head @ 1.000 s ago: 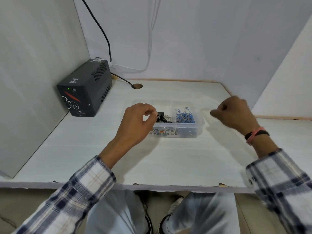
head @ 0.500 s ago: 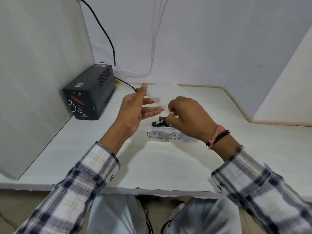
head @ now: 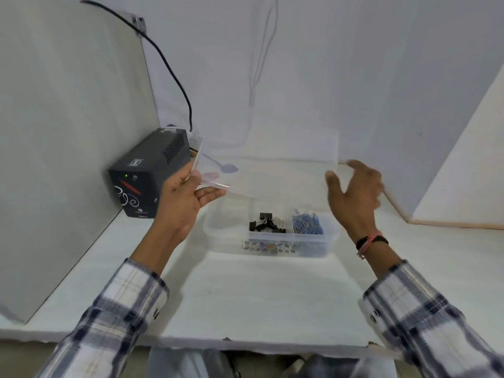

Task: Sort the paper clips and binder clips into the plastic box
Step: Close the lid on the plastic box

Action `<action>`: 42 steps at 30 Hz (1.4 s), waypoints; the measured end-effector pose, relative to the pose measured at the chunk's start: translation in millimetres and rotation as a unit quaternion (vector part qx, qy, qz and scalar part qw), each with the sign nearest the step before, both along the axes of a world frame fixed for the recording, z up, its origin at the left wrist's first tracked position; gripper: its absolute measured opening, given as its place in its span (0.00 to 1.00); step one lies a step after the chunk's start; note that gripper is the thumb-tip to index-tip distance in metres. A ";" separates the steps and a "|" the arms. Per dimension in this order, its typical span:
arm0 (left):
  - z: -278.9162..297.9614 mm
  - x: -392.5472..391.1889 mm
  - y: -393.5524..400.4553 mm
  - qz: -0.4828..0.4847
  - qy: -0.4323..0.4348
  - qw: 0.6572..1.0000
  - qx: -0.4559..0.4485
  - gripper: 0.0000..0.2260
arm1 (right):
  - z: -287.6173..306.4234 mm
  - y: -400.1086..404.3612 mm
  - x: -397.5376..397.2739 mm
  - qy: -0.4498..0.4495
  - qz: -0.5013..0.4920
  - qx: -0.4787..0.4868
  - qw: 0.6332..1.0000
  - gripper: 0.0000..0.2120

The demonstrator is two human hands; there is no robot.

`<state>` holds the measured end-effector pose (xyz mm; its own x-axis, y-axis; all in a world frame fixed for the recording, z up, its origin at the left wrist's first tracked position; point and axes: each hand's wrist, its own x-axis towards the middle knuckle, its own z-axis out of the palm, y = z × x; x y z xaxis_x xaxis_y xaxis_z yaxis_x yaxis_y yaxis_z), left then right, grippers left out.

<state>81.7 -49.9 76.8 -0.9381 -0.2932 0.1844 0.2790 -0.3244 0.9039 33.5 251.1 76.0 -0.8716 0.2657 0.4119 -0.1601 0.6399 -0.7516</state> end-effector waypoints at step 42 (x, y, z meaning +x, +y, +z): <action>-44.6 -75.2 -6.5 0.058 -0.170 0.944 -0.275 0.18 | -33.3 12.0 -31.5 -0.052 0.020 -0.097 0.994 0.09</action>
<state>6.4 -56.4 32.2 -0.9384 -0.3440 0.0334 -0.0520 0.2361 0.9703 2.1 263.2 42.7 -0.9183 0.2966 0.2623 -0.0963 0.4754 -0.8745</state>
